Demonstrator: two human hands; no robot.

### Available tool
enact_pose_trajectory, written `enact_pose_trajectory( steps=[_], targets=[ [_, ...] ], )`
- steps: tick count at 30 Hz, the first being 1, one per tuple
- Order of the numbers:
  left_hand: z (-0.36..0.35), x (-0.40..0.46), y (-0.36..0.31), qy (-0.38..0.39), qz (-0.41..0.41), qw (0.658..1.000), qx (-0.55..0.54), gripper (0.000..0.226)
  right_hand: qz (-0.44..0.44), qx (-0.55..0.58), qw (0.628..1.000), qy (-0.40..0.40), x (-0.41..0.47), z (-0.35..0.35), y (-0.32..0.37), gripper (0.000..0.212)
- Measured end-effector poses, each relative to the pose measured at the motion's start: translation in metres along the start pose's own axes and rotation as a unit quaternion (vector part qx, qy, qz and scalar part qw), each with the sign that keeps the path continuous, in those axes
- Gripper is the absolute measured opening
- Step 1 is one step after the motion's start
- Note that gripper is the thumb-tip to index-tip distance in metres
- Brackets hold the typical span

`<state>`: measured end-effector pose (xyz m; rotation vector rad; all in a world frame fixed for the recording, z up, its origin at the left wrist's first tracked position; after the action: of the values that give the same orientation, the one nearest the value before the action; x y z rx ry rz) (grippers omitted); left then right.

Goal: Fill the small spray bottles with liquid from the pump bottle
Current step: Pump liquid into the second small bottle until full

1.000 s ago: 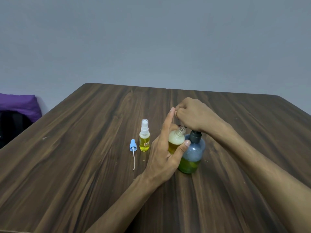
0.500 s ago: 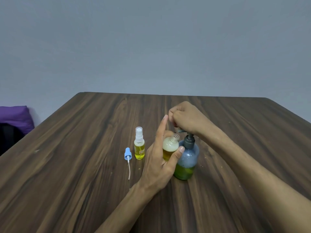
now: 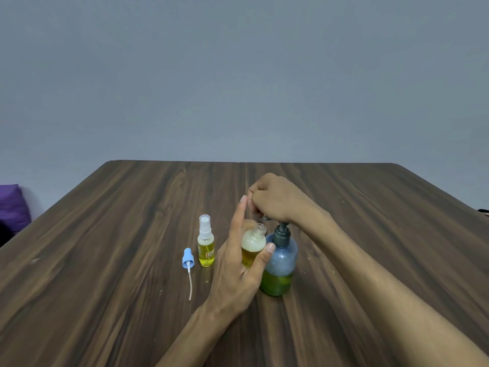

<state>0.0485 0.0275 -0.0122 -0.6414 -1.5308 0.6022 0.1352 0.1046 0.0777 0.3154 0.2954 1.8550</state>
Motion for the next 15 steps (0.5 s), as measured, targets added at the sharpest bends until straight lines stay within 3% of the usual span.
enact_pose_trajectory(
  steps=[15],
  targets=[
    [0.000, 0.002, -0.003, 0.004, 0.001, 1.000, -0.021, 0.087, -0.004, -0.110, 0.993, -0.040, -0.006, -0.004, 0.003, 0.033]
  ],
)
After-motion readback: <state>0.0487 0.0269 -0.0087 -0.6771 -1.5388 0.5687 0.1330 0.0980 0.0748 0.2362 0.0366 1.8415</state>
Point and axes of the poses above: each hand's wrist, its own x-axis towards the middle knuckle, its own z-axis out of the back of the hand, y = z × x, the point moved 9 cm from there along x, towards the middle knuckle, and after that the axes turned 15 degrees about -x, right-handed, at the moved point
